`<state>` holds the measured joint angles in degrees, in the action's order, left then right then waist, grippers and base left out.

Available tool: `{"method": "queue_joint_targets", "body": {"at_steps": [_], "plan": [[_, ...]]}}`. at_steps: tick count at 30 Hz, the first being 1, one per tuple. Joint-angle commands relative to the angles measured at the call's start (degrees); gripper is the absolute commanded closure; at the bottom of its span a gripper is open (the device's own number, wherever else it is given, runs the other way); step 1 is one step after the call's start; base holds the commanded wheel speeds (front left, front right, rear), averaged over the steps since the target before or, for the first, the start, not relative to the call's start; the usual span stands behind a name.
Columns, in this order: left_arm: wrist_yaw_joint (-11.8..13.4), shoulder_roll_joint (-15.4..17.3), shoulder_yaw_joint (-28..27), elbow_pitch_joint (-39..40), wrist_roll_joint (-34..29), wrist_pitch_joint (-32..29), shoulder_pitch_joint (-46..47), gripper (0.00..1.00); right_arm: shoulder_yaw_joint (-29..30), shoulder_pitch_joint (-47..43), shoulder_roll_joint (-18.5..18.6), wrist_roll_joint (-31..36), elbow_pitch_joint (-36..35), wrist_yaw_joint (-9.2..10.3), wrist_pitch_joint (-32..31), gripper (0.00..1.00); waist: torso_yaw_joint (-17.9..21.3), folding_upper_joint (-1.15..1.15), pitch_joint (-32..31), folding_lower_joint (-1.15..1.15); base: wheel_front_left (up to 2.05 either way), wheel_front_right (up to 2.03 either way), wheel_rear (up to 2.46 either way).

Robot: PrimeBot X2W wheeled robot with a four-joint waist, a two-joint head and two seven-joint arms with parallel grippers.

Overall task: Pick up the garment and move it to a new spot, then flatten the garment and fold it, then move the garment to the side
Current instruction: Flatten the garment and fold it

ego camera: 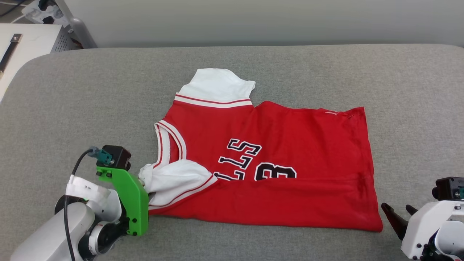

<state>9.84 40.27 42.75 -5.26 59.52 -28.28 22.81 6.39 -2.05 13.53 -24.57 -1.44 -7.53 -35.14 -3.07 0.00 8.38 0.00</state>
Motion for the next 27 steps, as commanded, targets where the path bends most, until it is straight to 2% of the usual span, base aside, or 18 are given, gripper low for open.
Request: {"method": "queue_joint_targets", "body": {"at_steps": [1,7,19,20,21,22,27], "plan": [[0.5,0.6,-0.2,0.9,-0.3,0.1,-0.6,1.0,-0.4,0.0,0.3,-0.7,-0.7,0.04,-1.4,0.0,-0.3,0.0,0.3,0.0,0.0,0.0,0.0],[1.4,0.8,-0.3,3.6,-0.8,0.0,-0.3,1.0,-3.4,1.7,0.5,-0.8,-0.8,0.04,-5.3,0.0,-1.5,0.0,2.4,0.0,0.0,0.0,0.0],[1.3,0.0,-0.3,3.4,-1.3,1.0,0.7,1.0,-8.0,3.5,-0.5,-0.7,5.6,0.04,-9.6,0.0,-2.9,0.0,5.4,0.0,0.0,0.0,0.0],[1.2,-0.1,-0.3,3.2,-1.3,1.1,0.7,1.0,-8.2,3.4,-0.7,-0.7,5.8,0.04,-9.9,0.54,-2.9,0.0,5.4,0.0,0.0,0.0,0.0],[1.2,-0.1,-0.3,3.1,-1.2,1.1,0.6,1.0,-8.3,3.4,-0.8,-0.7,5.9,0.04,-10.0,0.74,-2.9,0.0,5.3,0.0,0.0,0.0,0.0],[1.3,-0.2,-0.4,2.8,-1.0,1.3,0.5,1.0,-8.3,3.5,-0.8,-0.6,5.8,0.04,-9.8,1.0,-2.8,0.0,5.1,0.0,0.0,0.0,0.0],[1.1,-0.1,-0.4,2.2,-0.5,1.6,-0.5,1.0,-8.0,3.6,-0.1,-0.2,4.7,0.04,-9.2,1.0,-2.5,0.0,2.9,0.0,0.0,0.0,0.0]]}}
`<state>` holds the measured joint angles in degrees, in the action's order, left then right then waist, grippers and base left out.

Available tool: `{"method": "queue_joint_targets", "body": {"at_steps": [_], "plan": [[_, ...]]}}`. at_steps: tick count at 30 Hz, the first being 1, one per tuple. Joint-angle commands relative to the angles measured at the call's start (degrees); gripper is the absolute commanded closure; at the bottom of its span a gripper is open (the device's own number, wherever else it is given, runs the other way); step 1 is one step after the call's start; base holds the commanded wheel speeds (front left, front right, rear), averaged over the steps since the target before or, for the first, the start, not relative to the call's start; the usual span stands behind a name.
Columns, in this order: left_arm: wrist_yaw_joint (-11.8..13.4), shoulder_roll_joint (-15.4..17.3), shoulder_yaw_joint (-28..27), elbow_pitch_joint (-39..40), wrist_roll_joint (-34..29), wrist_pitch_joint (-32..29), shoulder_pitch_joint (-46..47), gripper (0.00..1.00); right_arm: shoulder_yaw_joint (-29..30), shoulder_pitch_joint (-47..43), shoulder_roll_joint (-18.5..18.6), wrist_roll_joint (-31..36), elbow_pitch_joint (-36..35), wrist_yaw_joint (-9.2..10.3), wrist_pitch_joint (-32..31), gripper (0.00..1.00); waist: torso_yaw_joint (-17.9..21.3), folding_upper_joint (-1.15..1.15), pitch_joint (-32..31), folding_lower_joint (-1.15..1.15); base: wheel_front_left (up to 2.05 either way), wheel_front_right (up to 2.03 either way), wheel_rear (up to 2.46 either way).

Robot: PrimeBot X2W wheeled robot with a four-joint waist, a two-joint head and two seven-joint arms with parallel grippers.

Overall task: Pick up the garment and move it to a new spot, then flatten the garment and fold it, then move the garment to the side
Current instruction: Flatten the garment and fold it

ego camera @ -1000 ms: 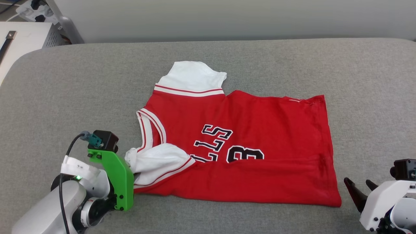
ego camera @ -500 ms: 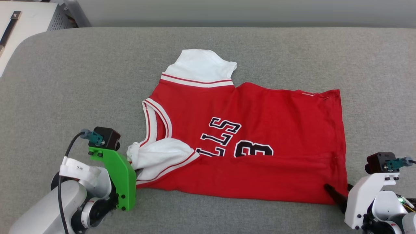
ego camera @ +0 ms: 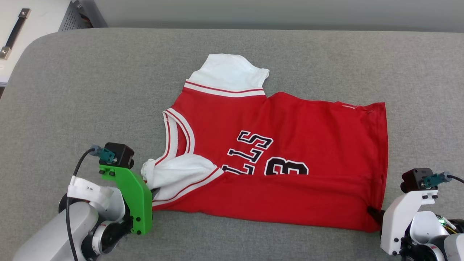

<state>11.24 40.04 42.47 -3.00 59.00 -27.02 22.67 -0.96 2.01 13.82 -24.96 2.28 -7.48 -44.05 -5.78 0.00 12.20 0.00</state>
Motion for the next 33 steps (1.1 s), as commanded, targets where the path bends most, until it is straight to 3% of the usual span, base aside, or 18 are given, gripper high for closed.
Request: {"method": "queue_joint_targets", "body": {"at_steps": [1,9,18,22,26,33], "plan": [[-0.4,0.2,-0.1,0.0,0.1,0.4,-0.6,1.0,-0.6,-0.4,0.0,0.3,0.5,-0.01,0.0,1.0,0.3,0.0,-1.6,0.0,0.0,0.0,0.0],[1.2,1.8,0.1,2.3,1.3,0.3,-4.7,1.0,-1.7,-1.7,1.8,-0.8,-1.6,-0.01,0.1,1.0,1.0,0.0,-7.7,0.0,0.0,0.0,0.0],[6.8,6.0,-0.9,8.1,4.3,1.0,-14.7,1.0,-3.1,-7.2,3.3,-3.4,-3.9,-0.01,-1.3,1.0,1.3,0.0,-13.4,0.0,0.0,0.0,0.0],[8.1,6.7,-1.3,9.3,6.0,2.0,-18.8,1.0,-2.7,-9.9,3.1,-3.8,-4.5,-0.01,-1.7,1.0,1.2,0.0,-13.8,0.0,0.0,0.0,0.0],[8.0,5.4,-1.1,8.2,7.3,2.6,-20.5,1.0,-2.0,-11.5,1.6,-3.3,-3.7,-0.01,-1.4,1.0,1.1,0.0,-13.2,0.0,0.0,0.0,0.0],[5.2,1.8,-1.1,1.8,6.6,4.5,-17.2,1.0,-1.4,-11.2,-0.4,-2.1,-0.3,-0.01,2.2,1.0,1.5,0.0,-11.7,0.0,0.0,0.0,0.0]]}}
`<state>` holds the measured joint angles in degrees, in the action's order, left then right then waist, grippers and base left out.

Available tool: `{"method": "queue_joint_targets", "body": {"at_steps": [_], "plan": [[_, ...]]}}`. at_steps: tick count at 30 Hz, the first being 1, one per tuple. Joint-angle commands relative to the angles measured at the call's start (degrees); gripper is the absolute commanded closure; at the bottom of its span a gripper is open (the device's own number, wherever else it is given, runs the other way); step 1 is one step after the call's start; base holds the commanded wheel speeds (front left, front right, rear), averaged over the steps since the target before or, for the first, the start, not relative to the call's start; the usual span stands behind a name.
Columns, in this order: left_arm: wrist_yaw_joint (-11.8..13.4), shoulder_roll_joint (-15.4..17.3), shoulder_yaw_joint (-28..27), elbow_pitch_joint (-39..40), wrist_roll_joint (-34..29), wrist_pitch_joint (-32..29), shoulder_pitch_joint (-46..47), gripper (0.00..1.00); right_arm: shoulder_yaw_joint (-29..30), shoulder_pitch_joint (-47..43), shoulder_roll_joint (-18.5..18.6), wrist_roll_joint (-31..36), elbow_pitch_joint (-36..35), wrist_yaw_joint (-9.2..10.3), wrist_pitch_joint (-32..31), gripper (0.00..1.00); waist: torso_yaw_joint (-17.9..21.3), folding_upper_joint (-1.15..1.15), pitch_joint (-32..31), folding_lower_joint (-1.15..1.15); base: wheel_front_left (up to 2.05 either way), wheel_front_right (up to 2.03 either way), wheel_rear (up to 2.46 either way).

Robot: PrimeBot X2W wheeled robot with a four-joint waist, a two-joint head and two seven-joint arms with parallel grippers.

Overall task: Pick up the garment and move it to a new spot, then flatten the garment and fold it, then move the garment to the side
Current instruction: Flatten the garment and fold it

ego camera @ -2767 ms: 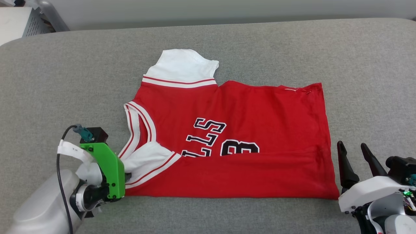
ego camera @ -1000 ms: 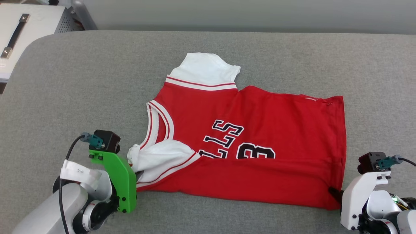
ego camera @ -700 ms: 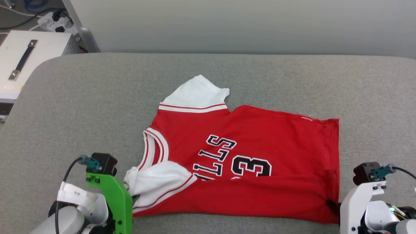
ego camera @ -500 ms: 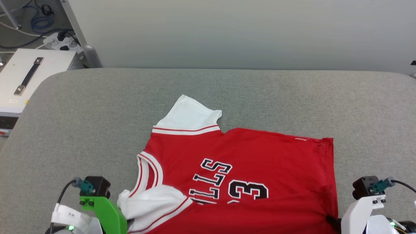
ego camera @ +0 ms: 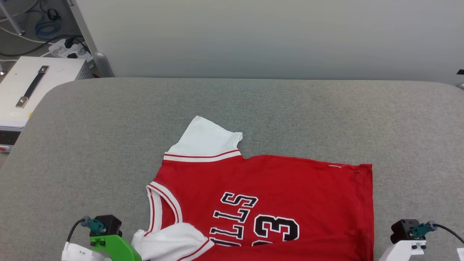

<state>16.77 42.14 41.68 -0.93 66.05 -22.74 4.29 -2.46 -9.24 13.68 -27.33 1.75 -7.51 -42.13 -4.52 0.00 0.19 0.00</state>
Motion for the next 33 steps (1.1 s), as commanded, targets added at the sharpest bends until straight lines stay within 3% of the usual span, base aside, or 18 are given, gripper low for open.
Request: {"method": "queue_joint_targets", "body": {"at_steps": [1,4,5,6,7,8,9,10,15,22,33], "plan": [[-0.8,-0.7,-0.2,-1.6,-0.5,0.2,1.8,1.0,0.0,0.1,-0.6,0.3,0.8,0.02,0.6,1.0,0.4,0.0,0.5,0.0,0.0,0.0,0.0],[-2.1,-2.1,0.1,-4.5,-0.4,0.2,3.1,1.0,0.0,0.4,-1.4,0.3,2.1,0.02,1.8,1.0,0.9,0.0,1.1,0.0,0.0,0.0,0.0],[-2.6,-2.8,0.2,-5.7,-0.1,0.1,3.4,1.0,-0.1,0.5,-1.7,0.2,2.4,0.02,2.4,0.69,1.0,0.0,1.3,0.0,0.0,0.0,0.0],[-3.0,-3.2,0.3,-6.6,-0.1,0.2,3.7,1.0,0.0,0.6,-2.1,0.0,2.6,0.02,3.1,0.0,1.2,0.0,1.5,0.0,0.0,0.0,0.0],[-3.3,-3.8,0.2,-7.7,0.1,0.5,4.0,1.0,0.0,0.8,-2.3,0.0,2.7,0.02,4.2,0.0,1.3,0.0,1.6,0.0,0.0,0.0,0.0],[-3.6,-4.4,0.1,-8.6,0.3,0.7,4.3,0.67,0.0,0.9,-2.5,0.0,2.9,0.02,5.3,0.0,1.4,0.0,1.7,0.0,0.0,0.0,0.0],[-3.9,-4.7,0.1,-9.2,0.3,0.8,4.6,0.2,-0.1,1.0,-2.5,0.1,2.8,0.02,6.3,0.0,1.4,0.0,1.8,0.0,0.0,0.0,0.0],[-4.1,-4.9,0.1,-9.6,0.3,0.9,4.8,0.0,-0.1,1.2,-2.6,0.4,2.5,0.02,7.8,0.0,1.4,0.0,1.8,0.0,0.0,0.0,0.0],[-4.3,-4.6,-1.1,-10.2,-1.3,3.7,6.7,0.0,2.0,2.2,-3.3,3.7,1.3,0.02,16.0,0.0,1.4,0.0,1.5,0.0,0.0,0.0,0.0],[-3.2,-3.2,-3.3,-7.8,-4.9,8.9,9.7,0.0,7.4,4.7,-7.3,10.0,-2.4,0.02,27.1,0.0,1.7,0.0,0.9,0.0,0.0,0.0,0.0],[-2.3,-5.2,-6.3,-7.9,-11.2,19.4,17.4,0.0,9.4,9.0,-9.8,16.0,-9.0,0.02,34.5,0.0,4.1,0.0,4.4,0.0,0.0,0.0,0.0]]}}
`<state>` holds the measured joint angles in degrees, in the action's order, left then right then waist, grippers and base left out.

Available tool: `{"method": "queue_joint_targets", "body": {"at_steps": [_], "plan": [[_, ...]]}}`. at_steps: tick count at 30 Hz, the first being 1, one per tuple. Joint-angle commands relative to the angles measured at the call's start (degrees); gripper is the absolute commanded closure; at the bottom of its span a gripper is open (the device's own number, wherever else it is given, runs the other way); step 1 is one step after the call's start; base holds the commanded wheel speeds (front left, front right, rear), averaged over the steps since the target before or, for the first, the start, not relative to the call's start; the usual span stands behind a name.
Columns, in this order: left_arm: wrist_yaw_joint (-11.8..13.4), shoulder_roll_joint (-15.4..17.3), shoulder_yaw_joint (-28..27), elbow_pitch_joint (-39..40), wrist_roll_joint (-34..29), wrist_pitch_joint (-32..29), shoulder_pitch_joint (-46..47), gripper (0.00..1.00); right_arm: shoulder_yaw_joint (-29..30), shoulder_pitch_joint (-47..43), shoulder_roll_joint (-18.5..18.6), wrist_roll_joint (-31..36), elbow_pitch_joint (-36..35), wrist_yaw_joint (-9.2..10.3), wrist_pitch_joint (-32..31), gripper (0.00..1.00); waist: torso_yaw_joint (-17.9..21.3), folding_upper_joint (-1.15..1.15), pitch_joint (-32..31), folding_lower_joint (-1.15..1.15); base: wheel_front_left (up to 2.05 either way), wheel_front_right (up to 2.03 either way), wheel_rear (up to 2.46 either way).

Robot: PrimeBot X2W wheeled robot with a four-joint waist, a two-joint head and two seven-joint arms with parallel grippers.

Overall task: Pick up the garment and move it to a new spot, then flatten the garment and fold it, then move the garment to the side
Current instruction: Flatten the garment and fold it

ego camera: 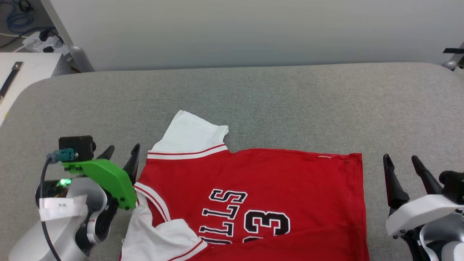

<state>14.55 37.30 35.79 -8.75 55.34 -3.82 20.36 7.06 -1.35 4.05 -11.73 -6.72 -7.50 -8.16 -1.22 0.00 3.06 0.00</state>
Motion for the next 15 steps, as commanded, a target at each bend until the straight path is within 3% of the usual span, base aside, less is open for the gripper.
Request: {"method": "queue_joint_targets", "body": {"at_steps": [1,8,15], "plan": [[-0.4,-0.9,-0.7,-0.6,-0.7,1.3,2.6,0.0,-0.2,1.7,-0.2,0.7,-1.4,0.01,1.0,0.0,1.1,0.0,2.4,0.0,0.0,0.0,0.0],[-4.3,-3.0,0.1,-6.6,-2.6,0.9,12.0,0.0,-2.2,5.6,-0.6,2.1,-5.1,0.01,3.2,0.0,3.2,0.0,8.2,0.0,0.0,0.0,0.0],[-12.5,-4.7,3.3,-15.8,-1.1,-9.7,23.4,0.0,-5.3,9.1,-0.7,2.8,-5.4,0.01,3.9,0.0,5.9,0.0,13.4,0.0,0.0,0.0,0.0]]}}
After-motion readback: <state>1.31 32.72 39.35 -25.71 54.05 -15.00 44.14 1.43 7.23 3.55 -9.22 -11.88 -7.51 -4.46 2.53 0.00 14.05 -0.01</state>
